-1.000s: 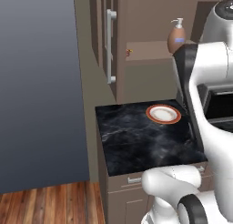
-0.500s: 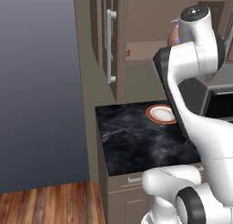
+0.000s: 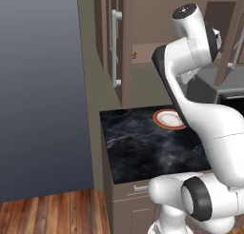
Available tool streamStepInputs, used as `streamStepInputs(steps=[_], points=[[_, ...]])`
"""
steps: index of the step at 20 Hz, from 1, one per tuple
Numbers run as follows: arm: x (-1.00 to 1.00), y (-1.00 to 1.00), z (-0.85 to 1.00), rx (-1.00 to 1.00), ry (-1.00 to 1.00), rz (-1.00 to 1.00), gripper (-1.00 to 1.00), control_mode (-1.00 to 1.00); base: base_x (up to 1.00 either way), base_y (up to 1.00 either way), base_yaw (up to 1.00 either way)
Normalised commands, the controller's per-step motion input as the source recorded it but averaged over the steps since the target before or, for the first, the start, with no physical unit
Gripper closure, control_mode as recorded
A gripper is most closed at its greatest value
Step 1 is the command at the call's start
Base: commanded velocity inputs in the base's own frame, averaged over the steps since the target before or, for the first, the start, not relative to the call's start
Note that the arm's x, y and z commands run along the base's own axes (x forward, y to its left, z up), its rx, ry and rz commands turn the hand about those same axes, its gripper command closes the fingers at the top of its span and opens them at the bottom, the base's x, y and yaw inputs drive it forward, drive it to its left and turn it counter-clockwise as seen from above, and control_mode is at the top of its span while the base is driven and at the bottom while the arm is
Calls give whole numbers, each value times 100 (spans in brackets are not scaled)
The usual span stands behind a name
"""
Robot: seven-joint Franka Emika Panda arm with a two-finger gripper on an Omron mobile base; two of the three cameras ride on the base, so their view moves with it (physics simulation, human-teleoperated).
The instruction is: Pick the bar soap and soap dispenser from the cabinet and place them on the counter.
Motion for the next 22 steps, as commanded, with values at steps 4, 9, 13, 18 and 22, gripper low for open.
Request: streamStepInputs(steps=[4,9,13,18,22], points=[[41,-20,-25,-22,3,5,-100,-100,0,0,0],[55,-26,-34,-17,5,6,-100,-100,0,0,0],[39,-55,-19,-2,16,0,-100,-100,0,0,0],[36,-7,21,-6,19,0,-100,-100,0,0,0],[27,-11,11,-11,10,0,-100,-100,0,0,0]])
